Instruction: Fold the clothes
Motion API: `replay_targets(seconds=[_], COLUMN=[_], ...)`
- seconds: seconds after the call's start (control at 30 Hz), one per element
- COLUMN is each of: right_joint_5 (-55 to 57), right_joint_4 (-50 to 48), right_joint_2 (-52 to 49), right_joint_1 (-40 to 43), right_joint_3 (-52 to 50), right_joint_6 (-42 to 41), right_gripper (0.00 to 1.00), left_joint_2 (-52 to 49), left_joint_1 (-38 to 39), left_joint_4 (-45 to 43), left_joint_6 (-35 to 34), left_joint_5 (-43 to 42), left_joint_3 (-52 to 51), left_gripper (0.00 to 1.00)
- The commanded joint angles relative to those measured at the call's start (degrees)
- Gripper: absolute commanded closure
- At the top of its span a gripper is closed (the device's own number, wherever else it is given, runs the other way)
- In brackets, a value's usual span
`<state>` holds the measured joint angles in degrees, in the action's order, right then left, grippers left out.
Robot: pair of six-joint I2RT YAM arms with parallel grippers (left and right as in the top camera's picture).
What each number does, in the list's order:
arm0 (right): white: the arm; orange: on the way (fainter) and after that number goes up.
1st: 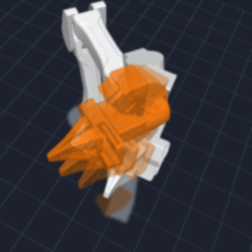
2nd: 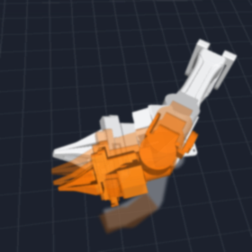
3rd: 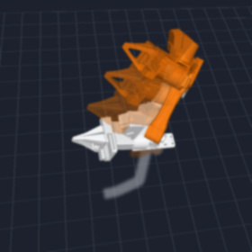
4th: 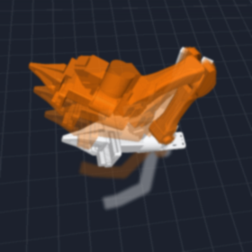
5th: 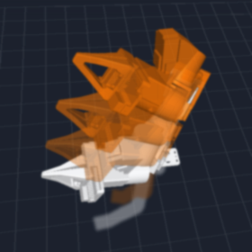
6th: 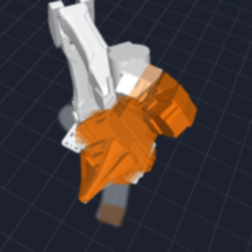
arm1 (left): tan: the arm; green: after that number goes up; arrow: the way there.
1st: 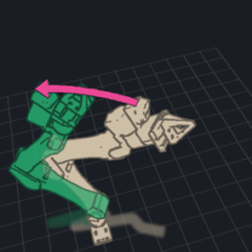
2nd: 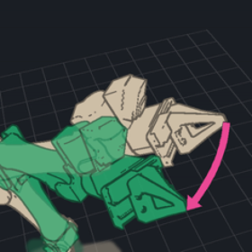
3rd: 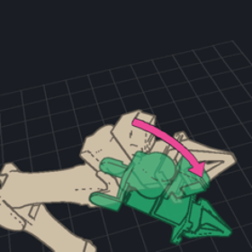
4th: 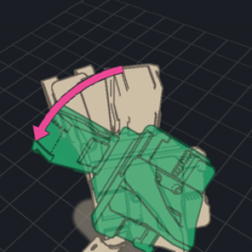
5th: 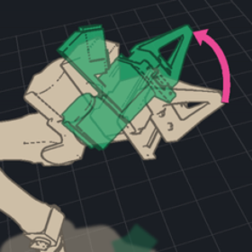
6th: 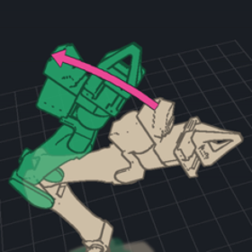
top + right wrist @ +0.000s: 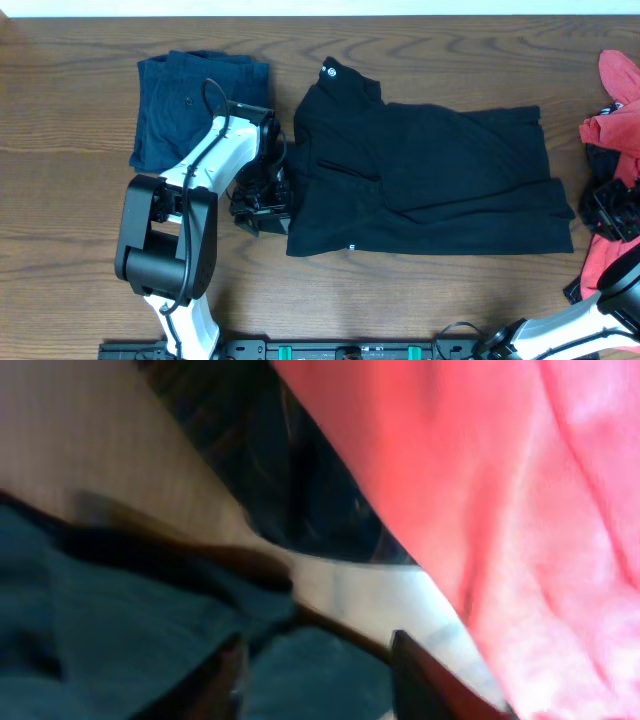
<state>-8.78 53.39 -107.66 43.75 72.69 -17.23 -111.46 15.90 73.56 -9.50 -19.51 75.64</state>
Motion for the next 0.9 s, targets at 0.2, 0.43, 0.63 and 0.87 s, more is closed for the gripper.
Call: replay_targets(seconds=[0.2,0.43,0.63,0.87], right_joint_5=[-19.19,-16.06,-10.56,-12.94], right_joint_4=[-7.41,-17.11,-21.07,-14.19], right_joint_2=[-0.44,-0.48,-0.48,-0.46], right_joint_1=[-3.76,-14.34,-19.3,-19.45], right_joint_3=[7.74,9.68,9.77,9.77], right_joint_6=[10.47,9.97,9.6,9.6], right_gripper=[0.53,0.43,0.28,0.35], left_joint_2=[3.34,2.19,-4.74,-17.81], left_joint_1=[-0.17,-0.28,-1.33,-1.7], left_joint_4=[0.13,-14.73,-28.39,-38.91], left_joint_6=[7.45,12.31,11.76,12.0], left_joint_5=[0.7,1.18,1.14,1.16], left_joint_3=[13.25,26.21,30.8,38.6], left_gripper=[0.2,0.06,0.06,0.1])
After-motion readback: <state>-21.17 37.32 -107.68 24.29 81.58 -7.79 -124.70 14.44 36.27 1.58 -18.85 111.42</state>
